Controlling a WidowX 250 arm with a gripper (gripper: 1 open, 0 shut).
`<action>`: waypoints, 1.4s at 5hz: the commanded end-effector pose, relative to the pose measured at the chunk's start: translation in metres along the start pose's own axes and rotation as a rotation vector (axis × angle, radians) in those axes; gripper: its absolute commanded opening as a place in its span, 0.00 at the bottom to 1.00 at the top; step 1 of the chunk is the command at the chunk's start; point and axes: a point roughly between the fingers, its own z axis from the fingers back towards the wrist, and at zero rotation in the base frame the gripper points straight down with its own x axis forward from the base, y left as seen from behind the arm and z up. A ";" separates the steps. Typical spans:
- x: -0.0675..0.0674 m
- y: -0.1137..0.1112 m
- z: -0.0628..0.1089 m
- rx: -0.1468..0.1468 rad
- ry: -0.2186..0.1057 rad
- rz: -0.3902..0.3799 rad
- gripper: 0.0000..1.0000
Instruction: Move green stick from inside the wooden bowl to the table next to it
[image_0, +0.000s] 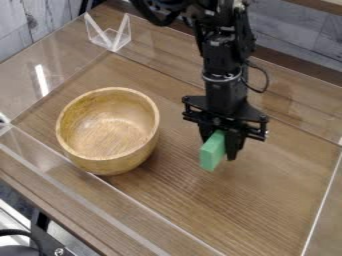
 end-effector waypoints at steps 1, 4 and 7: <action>0.005 0.002 0.005 0.004 -0.026 -0.011 0.00; 0.004 0.008 -0.001 0.018 -0.013 -0.004 1.00; 0.007 0.009 -0.008 0.015 -0.037 -0.007 1.00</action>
